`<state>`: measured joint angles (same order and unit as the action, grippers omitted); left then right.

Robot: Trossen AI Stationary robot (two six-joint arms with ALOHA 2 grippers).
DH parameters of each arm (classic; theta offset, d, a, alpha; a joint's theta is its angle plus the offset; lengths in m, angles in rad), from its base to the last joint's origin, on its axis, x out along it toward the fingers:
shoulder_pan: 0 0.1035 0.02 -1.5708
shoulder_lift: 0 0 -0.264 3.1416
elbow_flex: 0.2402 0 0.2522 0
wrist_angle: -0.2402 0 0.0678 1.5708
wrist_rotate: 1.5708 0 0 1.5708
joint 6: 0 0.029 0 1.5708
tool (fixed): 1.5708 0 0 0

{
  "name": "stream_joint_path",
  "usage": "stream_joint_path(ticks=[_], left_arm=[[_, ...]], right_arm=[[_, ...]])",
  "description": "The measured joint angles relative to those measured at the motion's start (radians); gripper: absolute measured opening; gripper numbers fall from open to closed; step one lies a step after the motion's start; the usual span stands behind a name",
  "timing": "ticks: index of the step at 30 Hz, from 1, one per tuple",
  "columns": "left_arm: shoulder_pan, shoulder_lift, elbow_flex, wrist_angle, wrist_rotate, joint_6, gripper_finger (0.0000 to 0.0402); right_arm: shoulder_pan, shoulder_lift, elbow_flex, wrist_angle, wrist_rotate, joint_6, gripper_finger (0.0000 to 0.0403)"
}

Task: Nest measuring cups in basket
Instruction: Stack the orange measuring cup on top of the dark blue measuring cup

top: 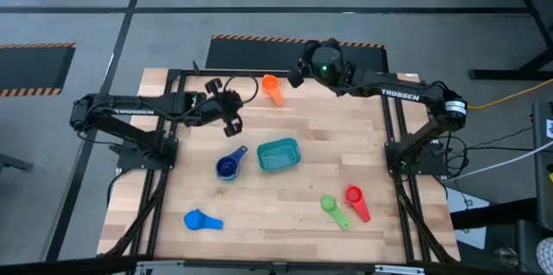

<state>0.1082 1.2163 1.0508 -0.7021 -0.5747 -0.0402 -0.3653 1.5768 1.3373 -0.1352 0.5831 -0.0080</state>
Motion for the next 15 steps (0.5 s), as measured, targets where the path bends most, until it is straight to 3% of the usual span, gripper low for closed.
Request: stream_joint_path(ticks=[5,11,15], left_arm=[[0.016,0.000,0.000,0.000,0.000,0.000,0.0114],[0.025,0.000,0.000,0.000,0.000,0.000,0.0114],[0.025,0.000,0.000,0.000,0.000,0.000,0.0114]], right_arm=[[-0.026,0.000,0.000,0.000,-0.051,0.014,0.0093],[-0.094,0.000,0.000,-0.011,-0.243,0.128,0.0143],[-0.169,0.000,0.000,-0.074,-0.376,0.297,0.0174]])
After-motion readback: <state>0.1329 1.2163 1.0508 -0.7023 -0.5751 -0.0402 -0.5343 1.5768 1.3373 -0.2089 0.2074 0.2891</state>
